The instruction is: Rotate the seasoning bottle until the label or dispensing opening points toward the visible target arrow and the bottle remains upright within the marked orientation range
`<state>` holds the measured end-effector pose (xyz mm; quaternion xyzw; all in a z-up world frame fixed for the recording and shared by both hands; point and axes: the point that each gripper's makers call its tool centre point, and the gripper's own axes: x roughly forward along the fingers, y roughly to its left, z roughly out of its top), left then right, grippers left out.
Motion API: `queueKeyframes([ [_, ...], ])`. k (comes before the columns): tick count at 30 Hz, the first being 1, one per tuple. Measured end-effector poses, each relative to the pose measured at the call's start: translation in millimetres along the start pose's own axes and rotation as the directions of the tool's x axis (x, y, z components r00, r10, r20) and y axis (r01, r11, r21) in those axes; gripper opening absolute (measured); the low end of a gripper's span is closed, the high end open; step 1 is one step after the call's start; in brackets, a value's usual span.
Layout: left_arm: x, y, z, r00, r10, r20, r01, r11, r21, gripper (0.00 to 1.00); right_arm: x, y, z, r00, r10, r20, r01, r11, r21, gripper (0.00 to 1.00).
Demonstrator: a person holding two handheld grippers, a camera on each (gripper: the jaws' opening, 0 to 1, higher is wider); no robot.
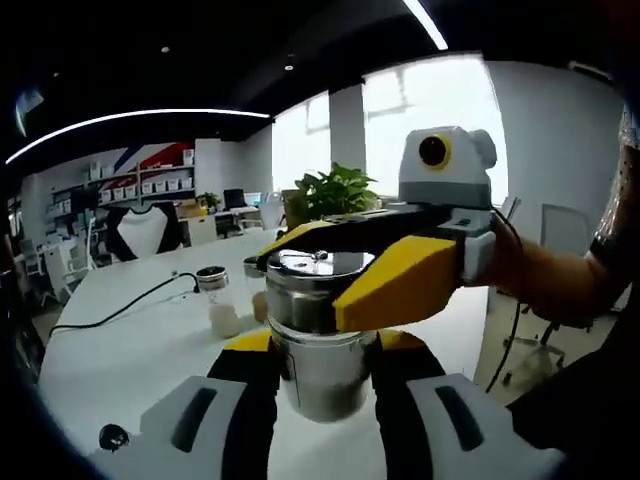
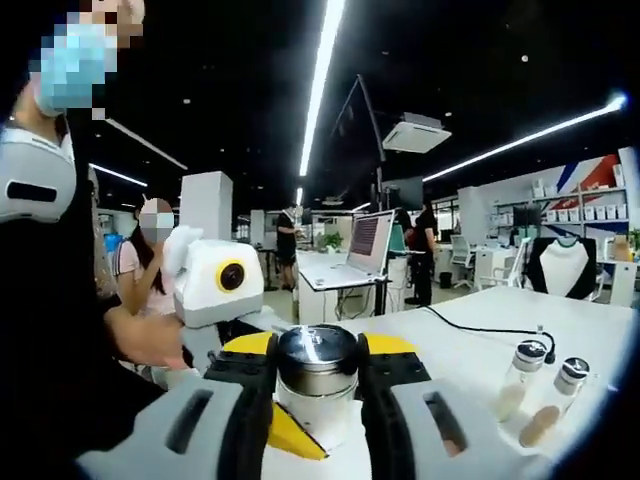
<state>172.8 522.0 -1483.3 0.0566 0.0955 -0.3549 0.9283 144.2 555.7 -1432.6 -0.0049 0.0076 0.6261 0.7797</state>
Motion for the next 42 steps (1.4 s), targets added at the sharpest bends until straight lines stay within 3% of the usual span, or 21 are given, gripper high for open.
queueKeyframes([
  [4,1,7.0,-0.9,0.997,0.082,-0.009,-0.083,0.996,-0.025,0.37,7,-7,-0.5,0.986,-0.165,0.016,0.165,0.986,-0.019,0.3],
  [8,0,9.2,2.5,0.991,0.135,0.006,-0.134,0.991,-0.028,0.37,9,-13,3.4,0.952,-0.301,0.056,0.301,0.954,0.02,0.3],
  [12,-3,13.5,4.0,0.986,0.165,0.015,-0.164,0.986,-0.03,0.37,10,-13,3.4,0.93,-0.362,0.061,0.36,0.932,0.034,0.3],
  [15,-3,13.3,2.4,0.986,0.164,0.008,-0.164,0.986,-0.027,0.38,10,-19,2.1,0.93,-0.364,0.053,0.363,0.931,0.025,0.3],
  [21,-6,12.3,1.4,0.989,0.151,0.01,-0.151,0.989,-0.007,0.38,8,-17,1.5,0.953,-0.3,0.052,0.296,0.953,0.063,0.29],
  [26,-8,6.8,4.1,0.996,0.09,0.014,-0.09,0.996,0.003,0.37,3,-12,2.7,0.99,-0.125,0.069,0.118,0.988,0.101,0.29],
  [29,-7,-3.1,2.9,1.0,0.022,0.006,-0.022,1.0,0.008,0.37,-3,-6,0.8,0.998,-0.015,0.053,0.011,0.997,0.072,0.29],
  [34,-5,-18.7,7.1,0.997,-0.073,0.02,0.073,0.997,0.024,0.37,-17,4,3.4,0.987,0.137,0.082,-0.145,0.985,0.098,0.29],
  [38,-1,-23.8,10.8,0.997,-0.07,0.036,0.069,0.997,0.03,0.37,-22,5,5.6,0.983,0.167,0.077,-0.174,0.981,0.086,0.29],
  [42,1,-20.2,15.7,0.998,-0.035,0.054,0.034,0.999,0.011,0.37,-21,3,10.1,0.984,0.138,0.11,-0.15,0.983,0.103,0.29],
])
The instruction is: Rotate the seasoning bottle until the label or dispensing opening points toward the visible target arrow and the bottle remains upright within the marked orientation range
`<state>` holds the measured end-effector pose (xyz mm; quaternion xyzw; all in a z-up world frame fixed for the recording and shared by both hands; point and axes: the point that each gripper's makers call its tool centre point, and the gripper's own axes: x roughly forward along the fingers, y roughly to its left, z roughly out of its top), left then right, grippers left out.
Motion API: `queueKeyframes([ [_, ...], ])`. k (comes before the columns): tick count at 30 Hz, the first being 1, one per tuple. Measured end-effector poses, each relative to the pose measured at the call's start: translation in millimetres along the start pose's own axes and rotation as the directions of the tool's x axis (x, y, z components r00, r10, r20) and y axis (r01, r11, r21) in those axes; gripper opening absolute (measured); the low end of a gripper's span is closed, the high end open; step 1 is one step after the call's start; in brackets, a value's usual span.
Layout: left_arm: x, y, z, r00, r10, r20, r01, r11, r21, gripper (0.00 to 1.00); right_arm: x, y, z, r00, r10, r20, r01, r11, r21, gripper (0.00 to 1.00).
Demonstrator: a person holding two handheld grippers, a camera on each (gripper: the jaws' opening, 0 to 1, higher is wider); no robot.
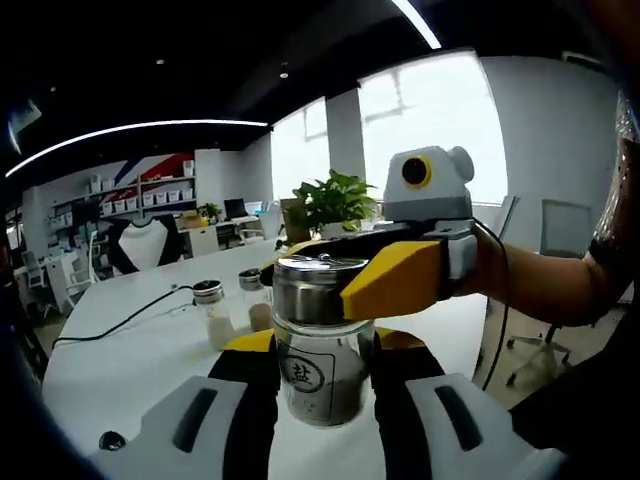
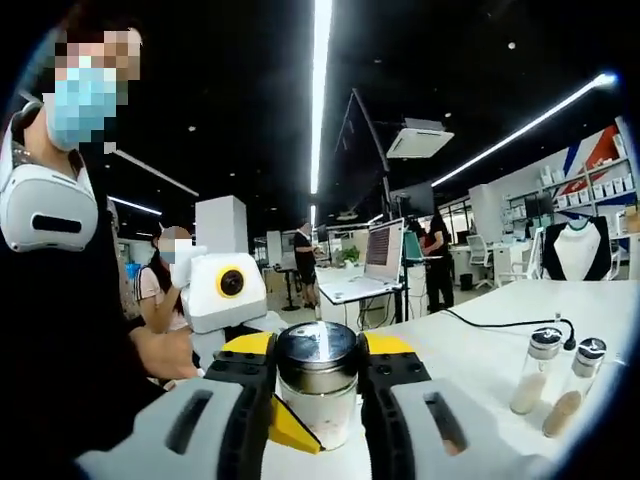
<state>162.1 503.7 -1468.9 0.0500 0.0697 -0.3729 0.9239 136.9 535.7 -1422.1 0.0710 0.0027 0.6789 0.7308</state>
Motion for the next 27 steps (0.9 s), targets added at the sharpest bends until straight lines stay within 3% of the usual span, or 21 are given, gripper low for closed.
queueKeyframes([
  [5,-1,20.2,-4.1,0.989,0.143,-0.03,-0.142,0.99,0.019,0.37,6,-13,-3.2,0.986,-0.163,0.024,0.163,0.987,0.007,0.29],
  [10,-1,25.8,-9.2,0.975,0.22,-0.038,-0.22,0.975,0.018,0.37,15,-21,-9.1,0.929,-0.368,0.033,0.369,0.928,-0.043,0.3],
  [13,-3,26.7,-8.8,0.972,0.234,-0.034,-0.233,0.972,0.019,0.37,15,-22,-7.2,0.905,-0.419,0.076,0.421,0.907,-0.002,0.3],
  [16,-4,26.3,-8.6,0.973,0.229,-0.031,-0.229,0.973,0.017,0.37,15,-23,-7.0,0.911,-0.405,0.08,0.407,0.913,-0.01,0.3],
  [19,-7,23.8,-5.9,0.976,0.215,-0.016,-0.214,0.976,0.041,0.37,15,-17,-4.8,0.941,-0.335,0.051,0.337,0.94,-0.048,0.29],
  [21,-7,18.9,-1.5,0.986,0.167,0.002,-0.167,0.986,0.03,0.37,14,-12,-2.0,0.961,-0.275,0.033,0.277,0.957,-0.089,0.29],
  [23,-6,13.3,4.2,0.993,0.112,0.027,-0.113,0.993,0.036,0.37,12,-9,2.5,0.978,-0.207,0.035,0.209,0.976,-0.066,0.29],
  [27,-5,2.0,6.6,0.999,0.006,0.034,-0.006,1.0,-0.002,0.37,6,-2,3.7,0.995,-0.095,0.01,0.096,0.993,-0.073,0.29],
])
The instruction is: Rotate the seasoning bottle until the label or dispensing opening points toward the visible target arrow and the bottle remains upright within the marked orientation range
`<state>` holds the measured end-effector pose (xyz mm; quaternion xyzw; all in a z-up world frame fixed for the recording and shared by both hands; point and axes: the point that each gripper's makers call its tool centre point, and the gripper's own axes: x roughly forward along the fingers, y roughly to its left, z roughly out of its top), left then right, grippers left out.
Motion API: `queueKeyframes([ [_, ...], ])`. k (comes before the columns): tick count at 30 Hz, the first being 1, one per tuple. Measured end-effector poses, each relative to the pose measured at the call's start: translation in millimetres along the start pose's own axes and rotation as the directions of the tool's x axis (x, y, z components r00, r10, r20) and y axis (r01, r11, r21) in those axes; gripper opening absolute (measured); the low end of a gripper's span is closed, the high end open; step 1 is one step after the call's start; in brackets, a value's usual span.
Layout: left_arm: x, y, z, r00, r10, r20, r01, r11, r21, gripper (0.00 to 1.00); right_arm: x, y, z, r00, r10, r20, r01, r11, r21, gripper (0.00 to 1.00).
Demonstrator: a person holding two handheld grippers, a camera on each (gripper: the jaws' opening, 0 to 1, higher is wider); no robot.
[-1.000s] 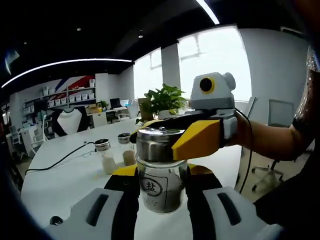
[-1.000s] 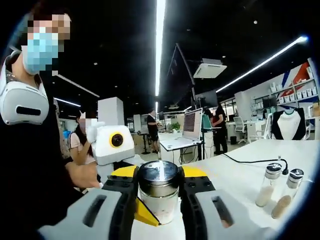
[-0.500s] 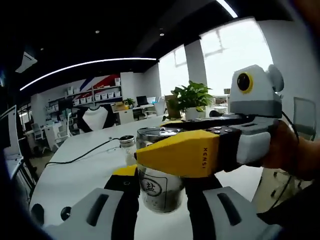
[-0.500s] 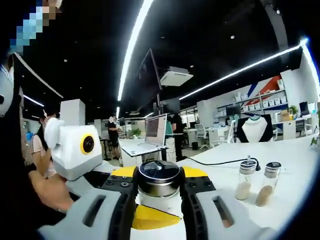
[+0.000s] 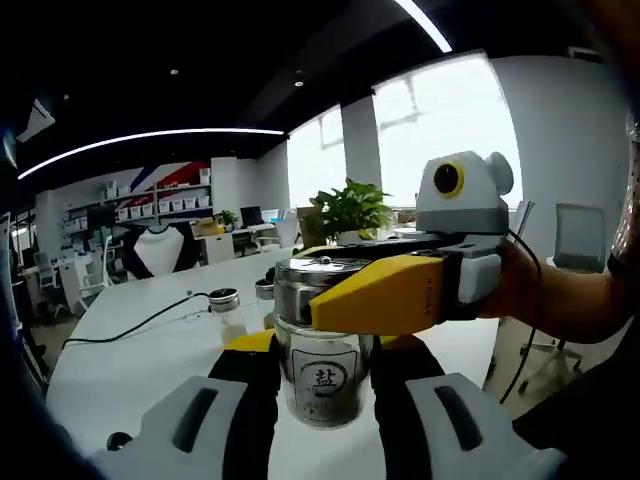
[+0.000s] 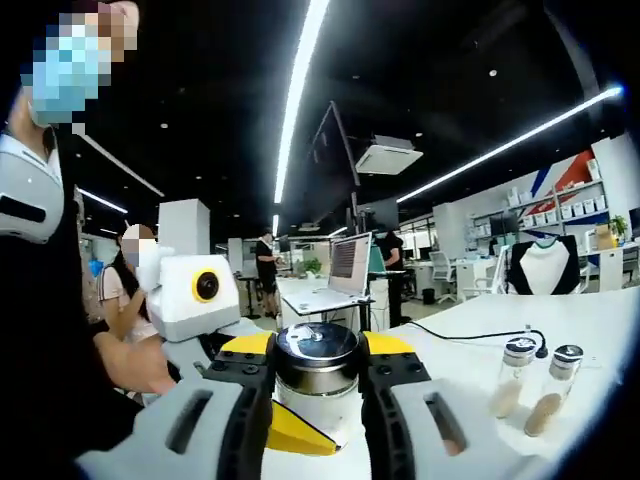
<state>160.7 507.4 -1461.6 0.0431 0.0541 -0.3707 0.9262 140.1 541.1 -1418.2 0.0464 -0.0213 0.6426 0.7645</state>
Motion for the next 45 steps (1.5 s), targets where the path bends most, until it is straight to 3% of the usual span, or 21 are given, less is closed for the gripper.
queueKeyframes([
  [5,2,-3.7,-2.3,1.0,0.004,-0.006,-0.004,0.999,0.032,0.36,-5,1,-2.8,0.996,0.084,-0.016,-0.084,0.996,0.005,0.29],
  [8,2,4.4,-6.9,0.996,0.084,-0.034,-0.081,0.994,0.074,0.36,-3,-1,-7.5,0.997,0.078,-0.02,-0.077,0.997,0.026,0.3],
  [11,-1,21.3,-16.0,0.977,0.199,-0.077,-0.187,0.973,0.137,0.36,4,-10,-18.2,0.998,-0.029,-0.057,0.03,0.999,0.025,0.29],
  [14,-2,26.8,-21.0,0.967,0.241,-0.086,-0.228,0.963,0.141,0.36,11,-12,-21.2,0.993,-0.106,-0.053,0.108,0.993,0.041,0.3],
  [17,-6,34.6,-21.2,0.948,0.305,-0.088,-0.28,0.935,0.217,0.36,17,-15,-20.5,0.982,-0.188,-0.028,0.19,0.978,0.083,0.3],
  [20,-8,37.0,-23.9,0.949,0.304,-0.087,-0.282,0.939,0.197,0.36,22,-15,-22.4,0.974,-0.225,-0.039,0.228,0.969,0.094,0.3],
  [23,-11,39.0,-28.1,0.957,0.278,-0.08,-0.262,0.95,0.172,0.36,25,-14,-27.7,0.976,-0.198,-0.089,0.203,0.978,0.047,0.3],
  [25,-12,35.0,-32.8,0.975,0.211,-0.067,-0.2,0.97,0.139,0.36,26,-10,-34.2,0.98,-0.144,-0.136,0.147,0.989,0.016,0.29],
  [26,-13,31.6,-35.1,0.987,0.156,-0.048,-0.151,0.985,0.081,0.36,27,-8,-37.1,0.981,-0.117,-0.152,0.119,0.993,0.002,0.29],
  [27,-14,30.7,-38.4,0.99,0.132,-0.048,-0.13,0.99,0.051,0.36,28,-6,-39.9,0.982,-0.095,-0.165,0.096,0.995,-0.001,0.29],
  [31,-21,38.0,-48.5,0.988,0.136,-0.075,-0.129,0.988,0.089,0.36,36,-5,-50.9,0.979,-0.038,-0.199,0.044,0.999,0.022,0.29],
  [36,-28,49.7,-57.1,0.989,0.115,-0.091,-0.113,0.993,0.023,0.36,50,-9,-59.5,0.981,0.014,-0.192,0.007,0.994,0.107,0.29],
  [45,-67,69.5,-77.1,0.969,0.218,-0.113,-0.219,0.976,0.004,0.45,82,-23,-100.3,0.966,0.044,-0.254,-0.007,0.989,0.146,0.29],
])
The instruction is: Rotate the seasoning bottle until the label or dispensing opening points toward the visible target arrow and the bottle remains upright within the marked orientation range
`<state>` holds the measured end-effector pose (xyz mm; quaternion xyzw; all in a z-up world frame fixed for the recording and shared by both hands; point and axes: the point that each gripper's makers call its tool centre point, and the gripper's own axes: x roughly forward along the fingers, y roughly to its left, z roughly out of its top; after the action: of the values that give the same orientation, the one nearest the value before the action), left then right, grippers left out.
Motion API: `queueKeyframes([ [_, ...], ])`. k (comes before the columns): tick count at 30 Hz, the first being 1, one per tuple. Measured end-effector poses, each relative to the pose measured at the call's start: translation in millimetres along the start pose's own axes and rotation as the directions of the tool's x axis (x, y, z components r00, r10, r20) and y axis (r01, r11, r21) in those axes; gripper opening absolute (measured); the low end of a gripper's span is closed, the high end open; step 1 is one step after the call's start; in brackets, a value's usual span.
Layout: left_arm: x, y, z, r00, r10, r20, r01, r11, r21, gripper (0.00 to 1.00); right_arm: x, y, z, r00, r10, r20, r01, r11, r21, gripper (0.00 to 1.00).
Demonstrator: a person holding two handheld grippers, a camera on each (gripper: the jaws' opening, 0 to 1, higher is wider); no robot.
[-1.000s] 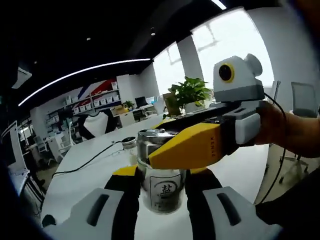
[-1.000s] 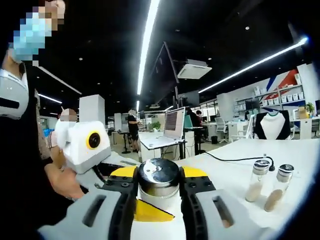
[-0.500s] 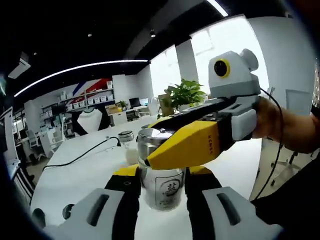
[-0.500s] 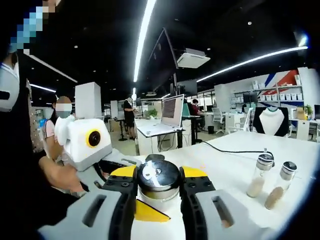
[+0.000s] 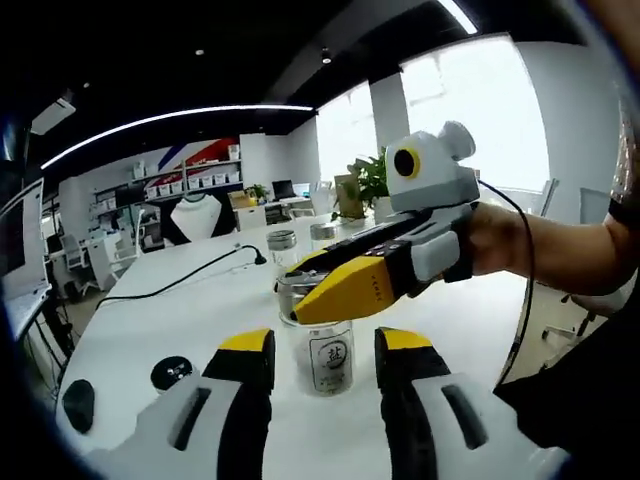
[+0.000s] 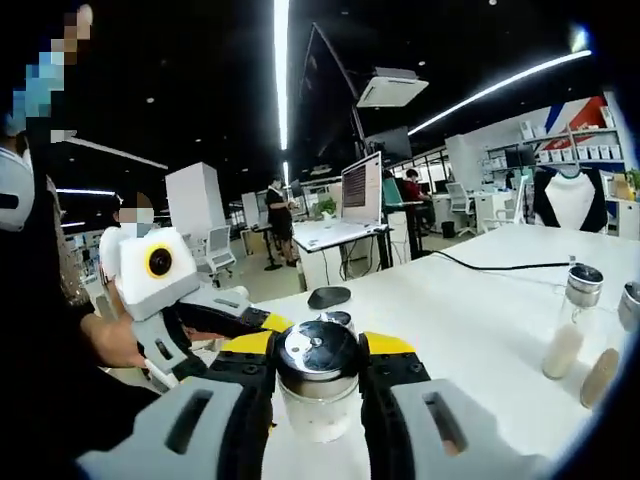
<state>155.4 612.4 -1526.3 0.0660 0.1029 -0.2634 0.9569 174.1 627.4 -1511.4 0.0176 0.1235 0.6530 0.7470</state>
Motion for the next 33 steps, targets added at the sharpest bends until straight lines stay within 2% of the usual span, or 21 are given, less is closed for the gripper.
queueKeyframes([
  [7,-31,18.3,-15.6,0.997,0.07,-0.015,-0.071,0.997,-0.039,0.47,35,-14,-20.0,0.999,0.026,-0.035,-0.027,0.999,-0.028,0.29],
  [12,-43,30.9,-17.9,0.994,0.107,-0.021,-0.108,0.992,-0.058,0.47,51,-19,-28.4,0.997,0.048,-0.06,-0.051,0.998,-0.044,0.29],
  [15,-45,33.8,-16.6,0.993,0.115,-0.018,-0.116,0.991,-0.064,0.46,55,-21,-34.1,0.995,0.05,-0.088,-0.058,0.995,-0.087,0.29],
  [25,-41,34.2,-15.5,0.993,0.113,-0.02,-0.114,0.991,-0.069,0.46,60,-24,-40.7,0.99,0.071,-0.121,-0.085,0.989,-0.121,0.29],
  [33,-40,38.2,-9.8,0.992,0.123,-0.019,-0.124,0.99,-0.063,0.46,59,-25,-39.8,0.99,0.085,-0.113,-0.103,0.981,-0.164,0.3],
])
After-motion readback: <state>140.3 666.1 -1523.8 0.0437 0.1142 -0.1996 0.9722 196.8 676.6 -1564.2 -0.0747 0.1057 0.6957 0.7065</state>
